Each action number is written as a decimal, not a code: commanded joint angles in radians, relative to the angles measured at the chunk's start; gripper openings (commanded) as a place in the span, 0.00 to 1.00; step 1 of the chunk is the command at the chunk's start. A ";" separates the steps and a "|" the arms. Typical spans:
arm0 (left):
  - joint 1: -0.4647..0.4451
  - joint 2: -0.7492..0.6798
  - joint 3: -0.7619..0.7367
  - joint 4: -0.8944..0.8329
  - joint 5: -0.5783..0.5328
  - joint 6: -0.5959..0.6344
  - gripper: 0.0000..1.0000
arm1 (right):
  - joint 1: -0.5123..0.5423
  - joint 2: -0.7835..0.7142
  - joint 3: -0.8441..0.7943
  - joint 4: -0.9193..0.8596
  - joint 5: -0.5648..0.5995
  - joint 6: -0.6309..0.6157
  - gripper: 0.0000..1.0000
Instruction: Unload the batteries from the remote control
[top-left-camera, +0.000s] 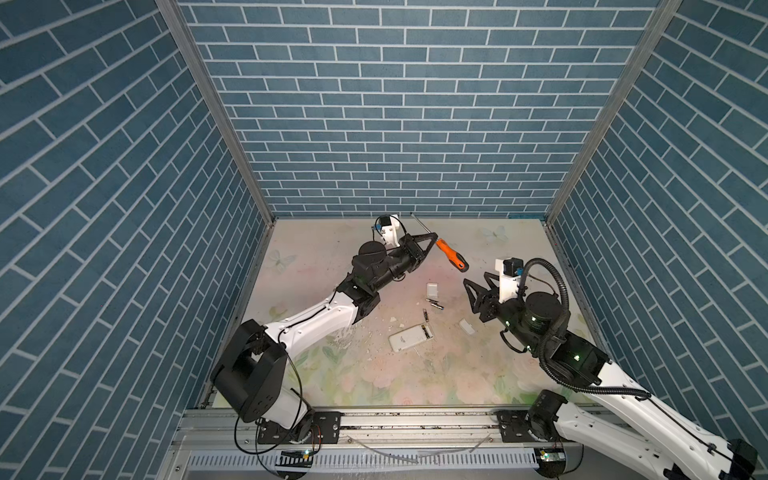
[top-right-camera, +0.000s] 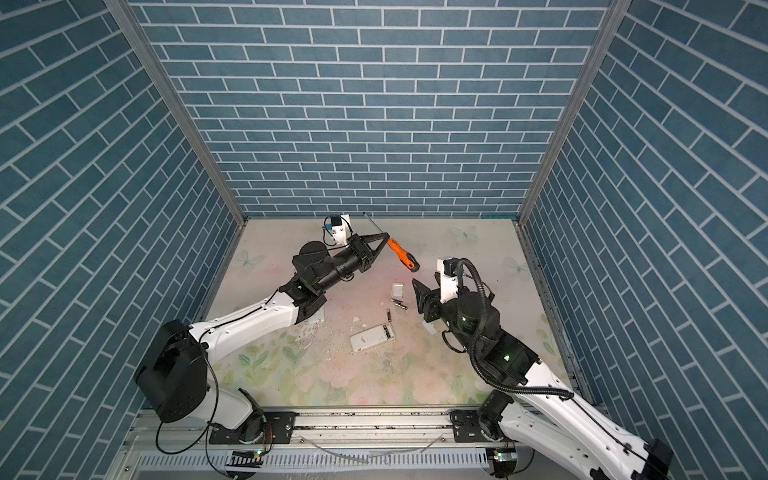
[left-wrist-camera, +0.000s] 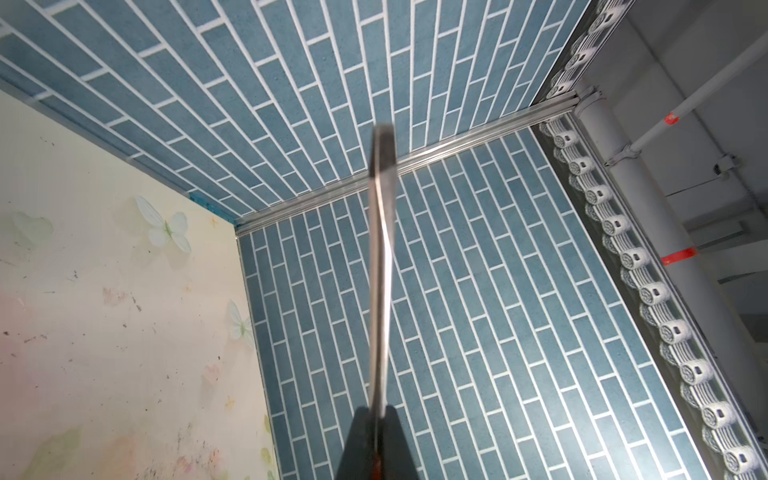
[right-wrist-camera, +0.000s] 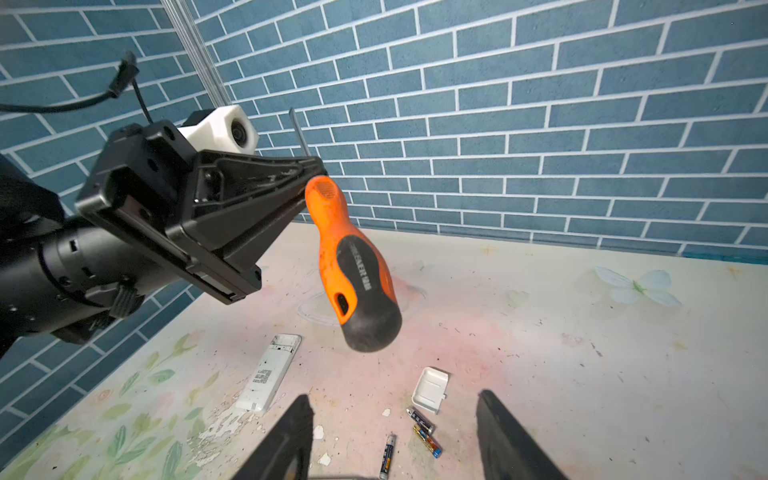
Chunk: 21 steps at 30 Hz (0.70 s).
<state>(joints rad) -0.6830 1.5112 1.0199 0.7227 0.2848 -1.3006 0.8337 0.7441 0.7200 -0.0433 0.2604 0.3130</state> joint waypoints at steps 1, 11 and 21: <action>0.008 0.005 0.006 0.106 0.000 -0.044 0.00 | -0.012 0.021 -0.036 0.177 -0.030 0.031 0.64; 0.008 0.034 0.036 0.113 0.024 -0.080 0.00 | -0.120 0.105 -0.047 0.366 -0.213 0.060 0.69; 0.003 0.026 0.029 0.126 0.020 -0.087 0.00 | -0.196 0.184 -0.046 0.509 -0.342 0.135 0.70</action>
<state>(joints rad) -0.6804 1.5394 1.0225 0.7887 0.2966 -1.3834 0.6449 0.9161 0.6834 0.3748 -0.0223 0.4042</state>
